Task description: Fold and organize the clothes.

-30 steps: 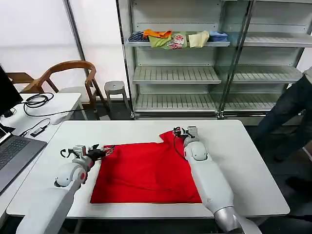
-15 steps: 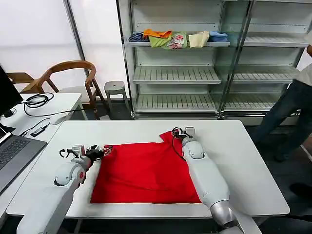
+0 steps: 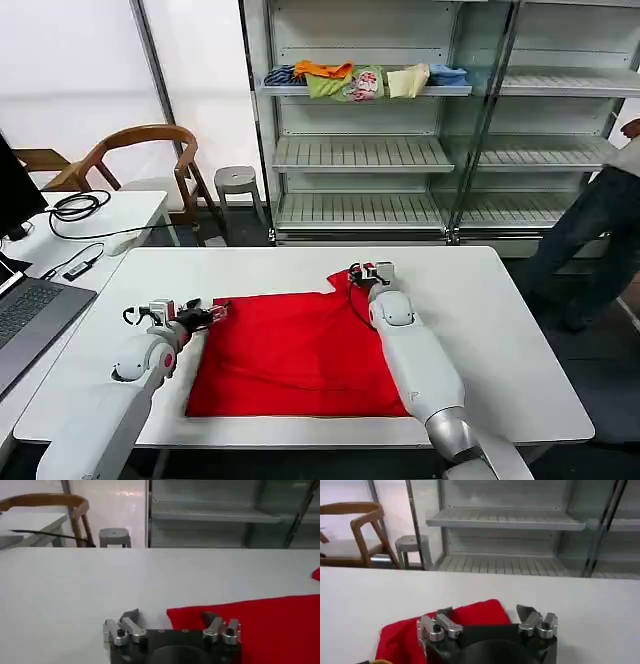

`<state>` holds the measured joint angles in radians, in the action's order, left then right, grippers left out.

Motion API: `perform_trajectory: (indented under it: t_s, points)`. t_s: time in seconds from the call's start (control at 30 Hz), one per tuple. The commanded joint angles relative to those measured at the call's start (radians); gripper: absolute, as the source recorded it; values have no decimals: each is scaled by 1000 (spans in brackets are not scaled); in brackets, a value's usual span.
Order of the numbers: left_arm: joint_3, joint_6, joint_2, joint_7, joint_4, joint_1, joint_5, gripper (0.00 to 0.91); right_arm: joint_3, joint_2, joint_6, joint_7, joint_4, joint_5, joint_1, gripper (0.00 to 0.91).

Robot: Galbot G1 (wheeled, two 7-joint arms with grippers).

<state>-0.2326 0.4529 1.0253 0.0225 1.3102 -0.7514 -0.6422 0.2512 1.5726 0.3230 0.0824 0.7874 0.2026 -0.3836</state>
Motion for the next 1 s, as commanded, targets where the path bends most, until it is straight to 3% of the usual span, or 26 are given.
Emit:
perform_trajectory:
  t_s: [0.03,0.63,1.0]
  points:
    - [3,0,1,10,4,-6,3,30,0,2,5,-3,-12,0,0,0]
    - [-10,-24,6,38,24,-14,-8,30,-44,-28,2,-11,103,0,-28,0]
    - [-86,-22,-34,33,234,-163,-51,30,-107,-155,96,50,500,84,-208,0]
